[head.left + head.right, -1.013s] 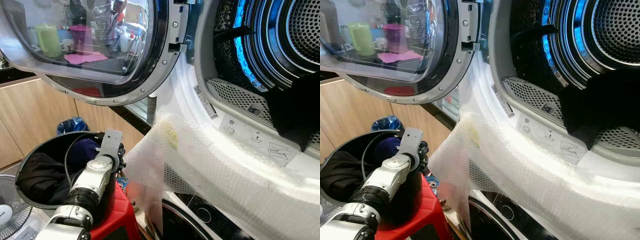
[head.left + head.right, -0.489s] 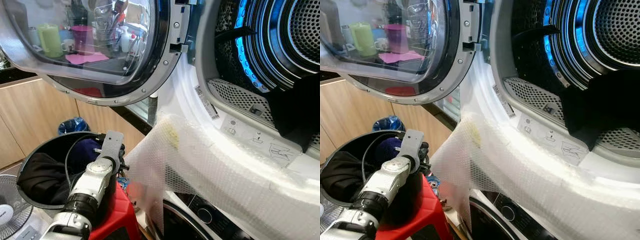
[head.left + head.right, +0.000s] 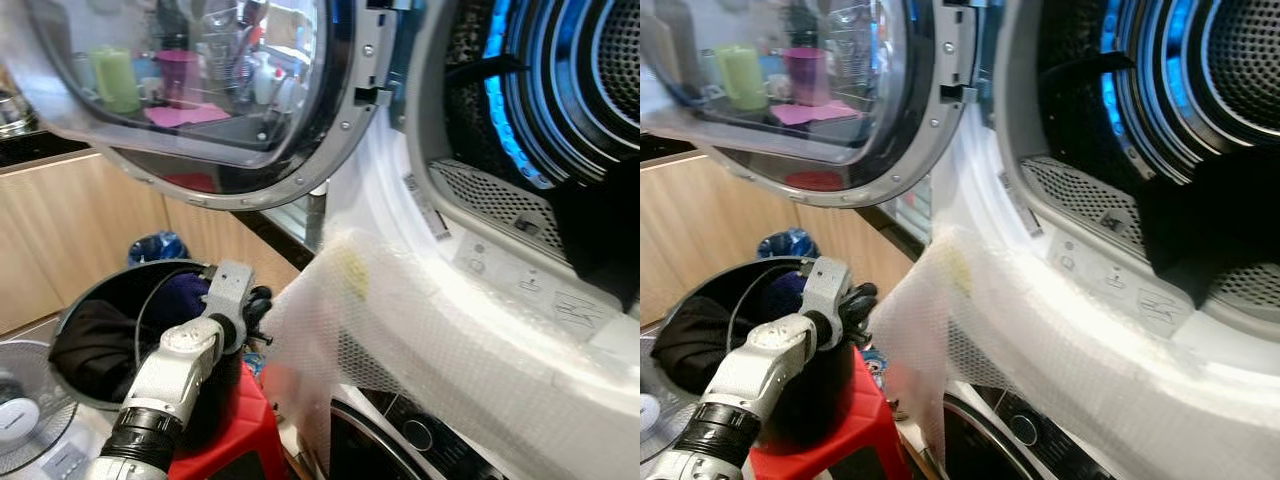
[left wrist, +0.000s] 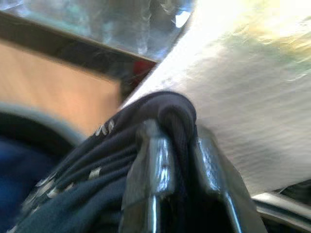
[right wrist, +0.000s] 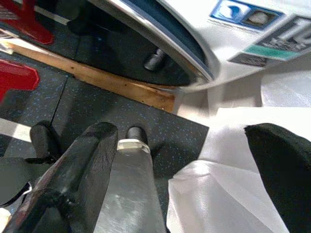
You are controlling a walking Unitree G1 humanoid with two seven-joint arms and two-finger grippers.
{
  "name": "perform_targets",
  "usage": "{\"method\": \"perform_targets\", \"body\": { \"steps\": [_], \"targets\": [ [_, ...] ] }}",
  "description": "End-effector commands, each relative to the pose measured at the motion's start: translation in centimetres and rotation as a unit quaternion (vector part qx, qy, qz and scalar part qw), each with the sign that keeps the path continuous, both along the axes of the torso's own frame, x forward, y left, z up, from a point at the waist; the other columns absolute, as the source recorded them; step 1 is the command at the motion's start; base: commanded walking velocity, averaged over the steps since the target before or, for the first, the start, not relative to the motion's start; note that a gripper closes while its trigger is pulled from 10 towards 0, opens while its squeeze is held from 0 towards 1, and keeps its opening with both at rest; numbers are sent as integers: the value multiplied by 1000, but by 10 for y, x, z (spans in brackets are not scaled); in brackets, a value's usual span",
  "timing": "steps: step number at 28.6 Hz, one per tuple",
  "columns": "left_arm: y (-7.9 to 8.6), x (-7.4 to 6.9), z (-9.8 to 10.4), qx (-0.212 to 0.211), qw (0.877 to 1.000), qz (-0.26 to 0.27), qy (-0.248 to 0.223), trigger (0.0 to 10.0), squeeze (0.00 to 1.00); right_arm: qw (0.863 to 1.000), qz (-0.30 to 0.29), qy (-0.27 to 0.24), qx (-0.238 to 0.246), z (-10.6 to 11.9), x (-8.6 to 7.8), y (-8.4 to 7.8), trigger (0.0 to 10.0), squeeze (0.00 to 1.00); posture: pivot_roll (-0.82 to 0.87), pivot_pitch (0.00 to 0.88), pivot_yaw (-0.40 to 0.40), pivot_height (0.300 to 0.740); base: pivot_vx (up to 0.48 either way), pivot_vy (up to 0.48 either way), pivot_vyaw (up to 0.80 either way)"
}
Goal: Clothes washing
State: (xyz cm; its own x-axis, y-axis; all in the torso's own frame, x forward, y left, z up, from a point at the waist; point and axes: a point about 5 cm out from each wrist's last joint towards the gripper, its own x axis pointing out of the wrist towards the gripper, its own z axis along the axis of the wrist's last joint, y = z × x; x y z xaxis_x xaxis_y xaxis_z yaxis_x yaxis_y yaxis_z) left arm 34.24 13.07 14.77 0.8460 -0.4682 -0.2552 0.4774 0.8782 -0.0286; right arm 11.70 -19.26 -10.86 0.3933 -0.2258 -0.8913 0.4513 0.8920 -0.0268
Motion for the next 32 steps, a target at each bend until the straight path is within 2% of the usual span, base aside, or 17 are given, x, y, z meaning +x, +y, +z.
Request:
{"method": "perform_targets", "body": {
  "steps": [1,6,8,11,14,17,19,20,21,22,23,24,26,28,29,30,32],
  "targets": [
    [-37,-11,23,-41,992,-118,-21,0,0,1000,3,1,-2,0,1,0,10000,0,335,0,-90,740,0,0,0],
    [-62,-21,36,-93,976,-196,-11,0,0,1000,5,-5,2,1,6,3,10000,0,337,0,-85,740,0,0,0],
    [-78,-27,47,-131,962,-240,-3,0,0,1000,5,-9,3,2,8,4,10000,0,333,0,-80,740,0,0,0],
    [-90,-31,52,-143,952,-272,5,0,0,1000,4,-10,4,2,9,4,10000,0,332,0,-77,740,0,0,0],
    [-121,-44,65,-161,926,-343,12,0,0,1000,-1,-11,6,2,9,5,10000,0,322,0,-67,740,0,0,0],
    [-128,-52,72,-165,912,-374,12,0,0,1000,-9,-14,11,2,9,6,10000,0,302,0,-51,740,0,0,0],
    [-128,-54,73,-162,911,-379,15,0,0,1000,-15,-16,13,2,10,6,10000,0,296,0,-46,740,0,0,0],
    [-125,-51,71,-160,919,-360,20,0,0,1000,-19,-17,13,2,9,6,10000,0,291,0,-44,740,0,0,0],
    [-116,-39,63,-161,944,-287,36,0,0,1000,-22,-17,14,2,9,6,10000,0,291,0,-44,740,0,0,0],
    [-116,-39,63,-161,944,-287,36,0,0,1000,-22,-17,14,2,9,6,10000,0,291,0,-44,740,0,0,0],
    [-100,-21,51,-154,971,-175,50,0,0,999,-24,-16,14,1,7,6,10000,0,300,0,-49,740,0,0,0],
    [-87,-11,42,-151,981,-106,64,0,0,1000,-24,-13,14,1,5,6,10000,0,303,0,-52,740,0,0,0],
    [-54,1,22,-154,983,27,93,0,0,1000,-21,-9,14,0,2,6,10000,0,309,0,-58,740,0,0,0],
    [-9,3,-1,-149,965,183,118,0,0,1000,-19,-6,15,-1,0,6,10000,0,311,0,-57,740,0,0,0],
    [18,0,-15,-150,942,272,130,0,0,1000,-19,-5,15,-1,0,6,10000,0,310,0,-57,740,0,0,0],
    [18,0,-15,-150,942,272,130,0,0,1000,-19,-5,15,-1,0,6,10000,0,310,0,-57,740,0,0,0],
    [64,-16,-38,-148,892,399,152,0,0,1000,-19,-5,14,-1,-1,5,10000,0,318,0,-62,740,0,0,0]
  ]
}}
